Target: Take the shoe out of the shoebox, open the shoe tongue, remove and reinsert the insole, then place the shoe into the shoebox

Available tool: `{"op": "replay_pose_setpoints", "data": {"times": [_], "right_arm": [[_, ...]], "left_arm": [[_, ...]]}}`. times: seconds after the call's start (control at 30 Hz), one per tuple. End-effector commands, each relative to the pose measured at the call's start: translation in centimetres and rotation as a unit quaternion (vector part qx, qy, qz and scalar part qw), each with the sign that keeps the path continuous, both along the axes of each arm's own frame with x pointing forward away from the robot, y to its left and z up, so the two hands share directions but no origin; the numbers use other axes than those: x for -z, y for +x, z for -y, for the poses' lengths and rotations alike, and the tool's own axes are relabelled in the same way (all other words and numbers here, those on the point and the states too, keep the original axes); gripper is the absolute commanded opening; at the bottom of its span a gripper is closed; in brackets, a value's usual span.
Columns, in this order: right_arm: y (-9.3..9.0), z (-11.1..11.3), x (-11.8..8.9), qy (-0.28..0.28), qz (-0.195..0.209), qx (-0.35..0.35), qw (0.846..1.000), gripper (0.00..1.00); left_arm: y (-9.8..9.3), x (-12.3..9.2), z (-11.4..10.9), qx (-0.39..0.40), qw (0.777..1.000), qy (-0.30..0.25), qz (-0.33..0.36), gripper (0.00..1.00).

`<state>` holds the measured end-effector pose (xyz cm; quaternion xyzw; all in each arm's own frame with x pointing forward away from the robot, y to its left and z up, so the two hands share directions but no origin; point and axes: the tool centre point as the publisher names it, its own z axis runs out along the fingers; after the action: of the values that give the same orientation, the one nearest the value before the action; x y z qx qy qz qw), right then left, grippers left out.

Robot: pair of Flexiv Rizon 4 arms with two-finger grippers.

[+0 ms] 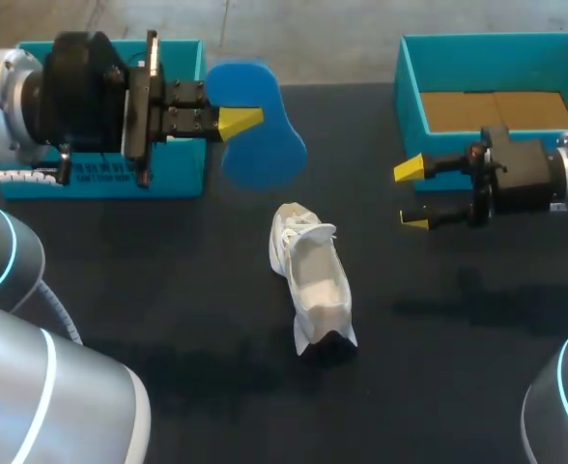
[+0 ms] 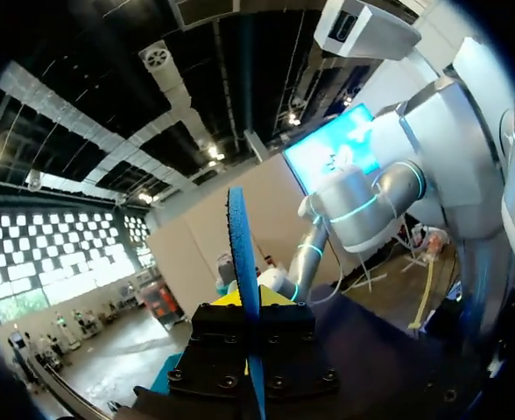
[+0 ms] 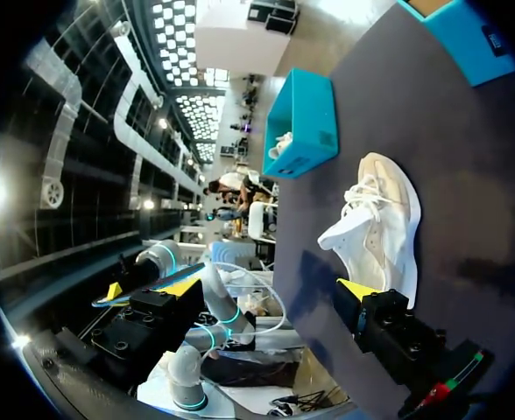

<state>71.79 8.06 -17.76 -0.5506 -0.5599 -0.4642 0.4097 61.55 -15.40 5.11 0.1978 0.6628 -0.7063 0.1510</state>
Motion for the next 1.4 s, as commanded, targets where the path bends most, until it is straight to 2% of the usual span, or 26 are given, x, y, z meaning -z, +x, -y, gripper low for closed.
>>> {"op": "replay_pose_setpoints", "data": {"times": [0.03, 0.2, 0.27, 0.3, 0.43, 0.57, 0.67, 0.8, 0.97, 1.03, 1.4], "right_arm": [[-0.1, -0.1, 0.0, 0.000, 0.000, 0.001, 1.000, 1.00], [-0.1, -0.1, 0.0, 0.000, 0.000, 0.001, 1.000, 1.00], [-0.1, -0.1, 0.0, 0.000, 0.000, 0.001, 1.000, 1.00], [-0.1, -0.1, 0.0, 0.000, 0.000, 0.001, 1.000, 1.00], [-0.1, -0.1, 0.0, 0.000, 0.000, 0.001, 1.000, 1.00], [-0.1, -0.1, 0.0, 0.000, 0.000, 0.001, 1.000, 1.00], [-0.1, -0.1, 0.0, 0.000, 0.000, 0.001, 1.000, 1.00], [-0.1, -0.1, 0.0, 0.000, 0.000, 0.001, 1.000, 1.00], [-0.1, -0.1, 0.0, 0.000, 0.000, 0.001, 1.000, 1.00], [-0.1, -0.1, 0.0, 0.000, 0.000, 0.001, 1.000, 1.00], [-0.1, -0.1, 0.0, 0.000, 0.000, 0.001, 1.000, 1.00]], "left_arm": [[-0.3, 0.3, -0.1, -0.009, 0.994, -0.012, 0.107, 0.00], [-0.3, 0.3, -0.1, -0.009, 0.994, -0.012, 0.107, 0.00], [-0.6, 1.1, 0.3, -0.027, 0.984, -0.012, 0.178, 0.00], [-0.5, 1.5, 0.4, -0.026, 0.982, -0.015, 0.184, 0.00], [-0.3, 3.4, 0.9, -0.041, 0.952, -0.035, 0.302, 0.00], [0.7, 5.1, 1.4, -0.047, 0.926, -0.043, 0.371, 0.00], [1.4, 6.0, 1.5, -0.049, 0.913, -0.074, 0.398, 0.00], [2.2, 7.2, 2.1, -0.043, 0.883, -0.074, 0.461, 0.00], [2.6, 8.7, 3.1, -0.042, 0.835, -0.052, 0.547, 0.00], [2.8, 9.3, 3.3, -0.043, 0.831, -0.046, 0.553, 0.00], [2.8, 9.3, 3.3, -0.043, 0.831, -0.046, 0.553, 0.00]]}}
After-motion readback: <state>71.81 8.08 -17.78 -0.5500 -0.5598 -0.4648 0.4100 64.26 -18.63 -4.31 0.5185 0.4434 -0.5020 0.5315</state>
